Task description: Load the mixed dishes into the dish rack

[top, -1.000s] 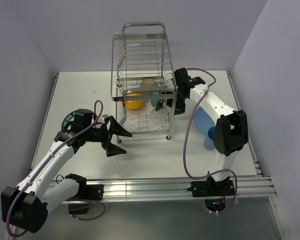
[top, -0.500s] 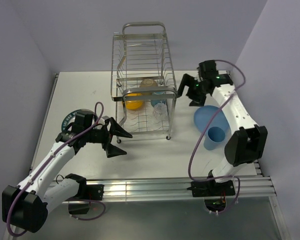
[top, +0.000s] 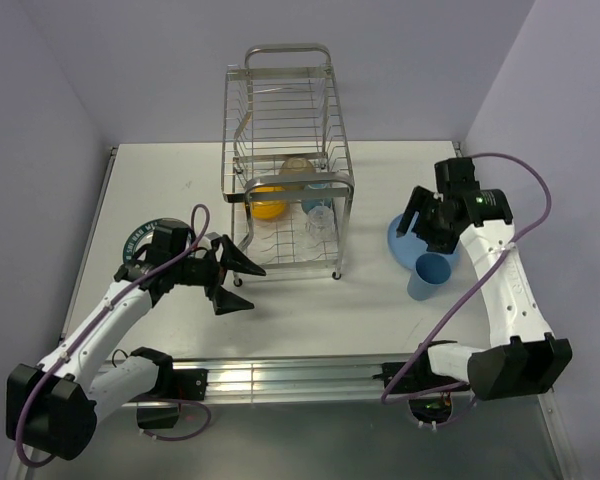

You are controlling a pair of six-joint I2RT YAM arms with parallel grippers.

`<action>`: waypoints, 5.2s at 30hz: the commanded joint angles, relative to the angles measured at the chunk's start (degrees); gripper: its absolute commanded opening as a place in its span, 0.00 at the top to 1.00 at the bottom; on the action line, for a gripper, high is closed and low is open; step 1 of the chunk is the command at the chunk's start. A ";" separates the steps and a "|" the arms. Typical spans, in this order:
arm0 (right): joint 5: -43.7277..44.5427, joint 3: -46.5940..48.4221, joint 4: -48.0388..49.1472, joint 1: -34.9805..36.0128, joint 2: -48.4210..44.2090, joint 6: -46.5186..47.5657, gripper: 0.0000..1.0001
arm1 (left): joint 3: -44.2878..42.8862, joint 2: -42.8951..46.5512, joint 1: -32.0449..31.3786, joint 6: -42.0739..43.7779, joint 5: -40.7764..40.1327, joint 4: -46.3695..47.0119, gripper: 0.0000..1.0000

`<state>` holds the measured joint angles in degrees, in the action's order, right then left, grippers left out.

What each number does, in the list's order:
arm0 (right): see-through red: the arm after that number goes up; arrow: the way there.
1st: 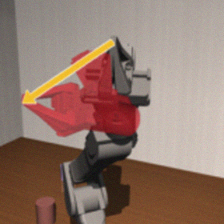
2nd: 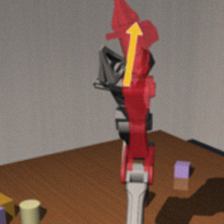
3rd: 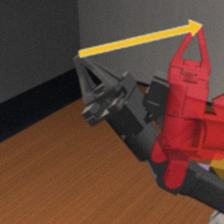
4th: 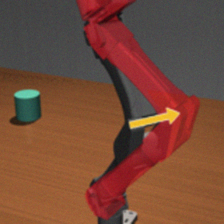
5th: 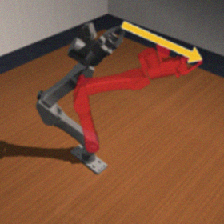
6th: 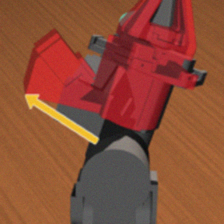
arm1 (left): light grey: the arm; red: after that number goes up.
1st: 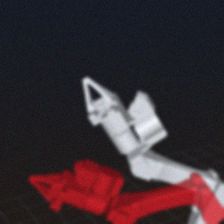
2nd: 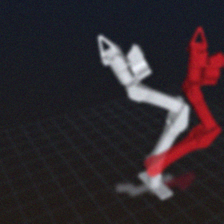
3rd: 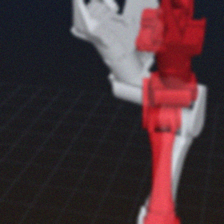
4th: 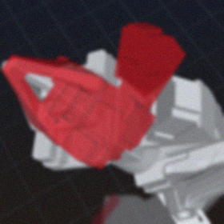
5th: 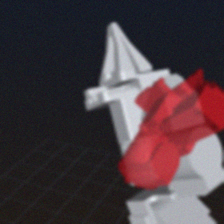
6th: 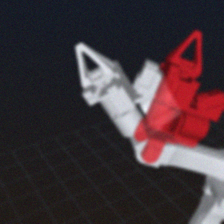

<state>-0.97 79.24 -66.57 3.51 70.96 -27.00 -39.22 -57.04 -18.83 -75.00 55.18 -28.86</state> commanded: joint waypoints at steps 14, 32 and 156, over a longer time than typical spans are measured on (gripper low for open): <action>6.76 -18.42 8.54 0.27 -0.30 -0.15 0.23 | -4.11 0.52 0.28 6.36 0.72 -6.73 0.03; 17.23 5.01 0.23 0.27 5.59 -0.06 1.00 | -35.99 0.97 0.28 16.91 5.12 -7.21 0.09; -36.21 7.07 24.55 10.12 -17.70 -7.80 0.00 | -34.78 -19.60 6.71 25.17 -48.94 -11.48 1.00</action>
<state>-37.91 84.86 -42.09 13.26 53.78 -35.90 -71.11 -76.64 -10.92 -51.44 6.37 -43.99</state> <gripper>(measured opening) 0.994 0.690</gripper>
